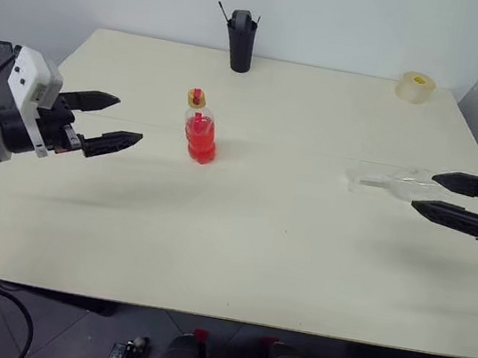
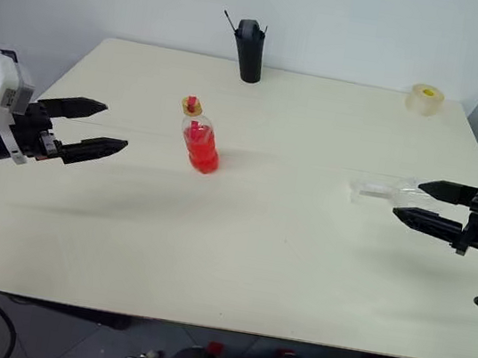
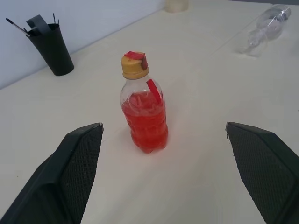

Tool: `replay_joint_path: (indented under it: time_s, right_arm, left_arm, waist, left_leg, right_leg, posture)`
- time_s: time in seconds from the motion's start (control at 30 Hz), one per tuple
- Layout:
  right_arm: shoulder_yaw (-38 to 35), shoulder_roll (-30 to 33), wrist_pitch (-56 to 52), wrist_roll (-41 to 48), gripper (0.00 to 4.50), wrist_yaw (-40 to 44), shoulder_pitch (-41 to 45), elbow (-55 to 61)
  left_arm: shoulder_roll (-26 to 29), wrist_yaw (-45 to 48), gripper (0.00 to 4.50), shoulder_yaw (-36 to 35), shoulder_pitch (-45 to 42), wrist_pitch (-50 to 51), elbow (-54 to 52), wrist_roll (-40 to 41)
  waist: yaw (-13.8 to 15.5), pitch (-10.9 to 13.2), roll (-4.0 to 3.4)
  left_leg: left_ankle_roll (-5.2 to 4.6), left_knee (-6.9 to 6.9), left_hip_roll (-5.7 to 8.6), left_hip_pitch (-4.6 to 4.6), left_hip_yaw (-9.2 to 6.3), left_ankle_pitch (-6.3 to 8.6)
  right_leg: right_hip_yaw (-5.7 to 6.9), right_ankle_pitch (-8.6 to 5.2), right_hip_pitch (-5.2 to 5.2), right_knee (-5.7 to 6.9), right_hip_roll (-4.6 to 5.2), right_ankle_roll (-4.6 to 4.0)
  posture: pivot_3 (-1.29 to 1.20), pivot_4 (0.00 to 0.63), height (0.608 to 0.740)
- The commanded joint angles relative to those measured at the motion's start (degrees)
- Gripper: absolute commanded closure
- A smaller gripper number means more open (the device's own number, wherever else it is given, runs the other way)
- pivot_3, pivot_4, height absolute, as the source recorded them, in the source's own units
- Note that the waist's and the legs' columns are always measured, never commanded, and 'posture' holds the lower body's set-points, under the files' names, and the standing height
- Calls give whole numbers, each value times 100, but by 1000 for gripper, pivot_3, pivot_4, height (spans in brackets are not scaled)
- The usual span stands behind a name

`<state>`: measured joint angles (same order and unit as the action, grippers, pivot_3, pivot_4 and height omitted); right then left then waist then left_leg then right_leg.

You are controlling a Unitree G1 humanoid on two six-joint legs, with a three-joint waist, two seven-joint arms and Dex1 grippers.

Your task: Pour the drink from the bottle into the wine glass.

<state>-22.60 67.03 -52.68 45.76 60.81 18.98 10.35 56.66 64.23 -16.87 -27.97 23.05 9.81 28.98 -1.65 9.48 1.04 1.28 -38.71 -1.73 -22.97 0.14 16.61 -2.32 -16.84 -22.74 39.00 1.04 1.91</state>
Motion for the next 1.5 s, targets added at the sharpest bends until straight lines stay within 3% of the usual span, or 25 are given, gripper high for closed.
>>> replay_joint_path:
  time_s: [0.03, 0.27, 0.5, 0.67, 1.07, 1.5]
  right_arm:
    - [-213, 84, 110, -13, 0, 44, 57, 56]
    - [-22, -127, 35, 150, 0, -111, 179, 346]
    - [1489, -2029, -132, 38, 0, -1844, 986, 1569]
    - [2259, -2833, -103, -359, 0, -2460, 1105, 1787]
    - [2811, -3371, 12, -809, 0, -2611, 1202, 1759]
    - [2674, -3458, -151, -867, 0, -2843, 1126, 1954]
  left_arm:
    - [76, -14, 23, -227, 0, -122, -91, 13]
    - [-169, -441, 23, -289, 130, -52, -85, -22]
    - [-1532, -1887, 23, 33, 709, -370, -598, -510]
    - [-2454, -2690, 23, 261, 737, -796, -671, -843]
    - [-3521, -3624, 23, 589, 196, -1376, -59, -1291]
    - [-3778, -4076, 23, 868, -788, -1680, 1115, -1741]
  waist:
    - [0, 0, 0]
    - [-2, 0, 0]
    - [-9, -4, 3]
    - [95, -7, 10]
    - [139, -10, 13]
    - [137, -10, 13]
  left_leg:
    - [0, 0, 0, 0, 0, 0]
    - [0, 0, 0, 0, 1, 0]
    - [1, -5, -8, -2, -8, 0]
    - [6, -31, 5, -71, -23, -3]
    - [5, -32, 9, -76, -25, -3]
    - [6, -33, 10, -75, -24, -4]
  right_leg:
    - [0, 0, 0, 0, 0, 0]
    - [-1, 0, 0, 0, 0, 0]
    - [-4, 1, 1, 6, 3, -1]
    - [-3, 6, -56, 12, 17, 3]
    - [10, 7, -58, 10, 13, 3]
    - [18, 7, -58, 12, 10, 3]
  posture:
    - [0, 150, 740]
    - [0, 150, 740]
    - [0, 150, 740]
    - [0, 150, 740]
    - [0, 150, 740]
    - [0, 150, 740]
